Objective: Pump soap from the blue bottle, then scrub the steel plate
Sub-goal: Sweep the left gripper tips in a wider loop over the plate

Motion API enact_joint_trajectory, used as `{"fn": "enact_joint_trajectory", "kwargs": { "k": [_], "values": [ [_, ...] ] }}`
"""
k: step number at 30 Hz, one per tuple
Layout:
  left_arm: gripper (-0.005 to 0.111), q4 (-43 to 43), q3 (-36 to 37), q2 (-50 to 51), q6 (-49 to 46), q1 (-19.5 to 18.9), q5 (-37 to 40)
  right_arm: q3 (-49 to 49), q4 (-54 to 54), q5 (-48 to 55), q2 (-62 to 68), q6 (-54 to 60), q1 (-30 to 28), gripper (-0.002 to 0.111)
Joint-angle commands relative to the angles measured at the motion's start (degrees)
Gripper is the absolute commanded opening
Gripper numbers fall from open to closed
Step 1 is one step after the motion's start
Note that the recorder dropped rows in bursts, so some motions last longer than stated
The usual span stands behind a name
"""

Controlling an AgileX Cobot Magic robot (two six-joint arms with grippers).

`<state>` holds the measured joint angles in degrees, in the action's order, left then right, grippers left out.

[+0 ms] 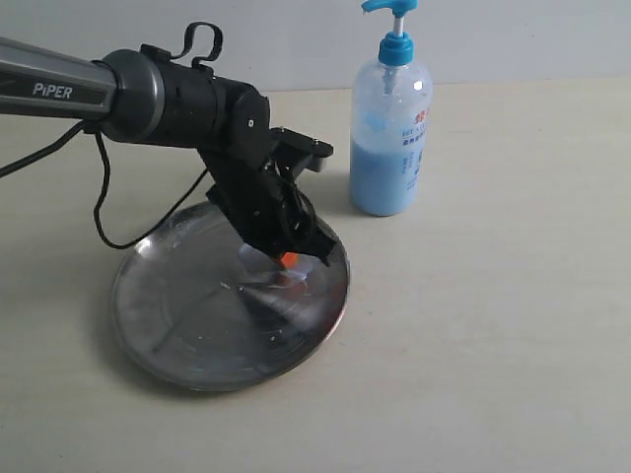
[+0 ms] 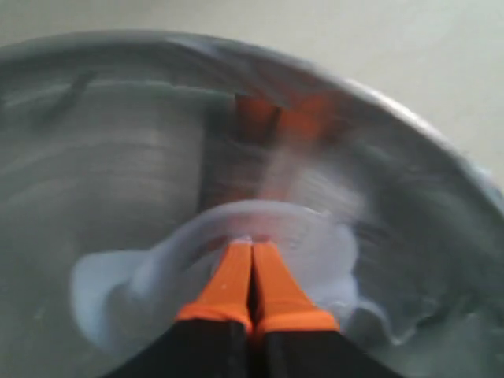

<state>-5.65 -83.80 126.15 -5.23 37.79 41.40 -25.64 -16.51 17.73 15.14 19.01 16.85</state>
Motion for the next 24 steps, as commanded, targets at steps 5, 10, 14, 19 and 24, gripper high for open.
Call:
{"fn": "enact_joint_trajectory", "kwargs": {
  "k": [5,10,14,19,24],
  "values": [
    [0.0,20.0,1.0,1.6,14.5,-0.2,3.3,0.2,0.0,-0.4,-0.5,0.4,-0.2,0.0],
    [0.0,20.7,1.0,1.6,16.2,-0.2,3.6,0.2,-0.2,-0.4,-0.5,0.4,-0.2,0.0],
    [0.0,19.1,1.0,1.6,16.6,-0.2,6.2,0.2,-0.2,-0.4,-0.5,0.4,-0.2,0.0],
    [0.0,9.2,1.0,1.6,11.1,-0.2,8.1,0.2,-0.2,-0.4,-0.5,0.4,-0.2,0.0],
    [0.0,-3.5,1.0,1.6,4.7,-0.2,6.2,0.2,-0.2,-0.4,-0.5,0.4,-0.2,0.0]
  ]
}}
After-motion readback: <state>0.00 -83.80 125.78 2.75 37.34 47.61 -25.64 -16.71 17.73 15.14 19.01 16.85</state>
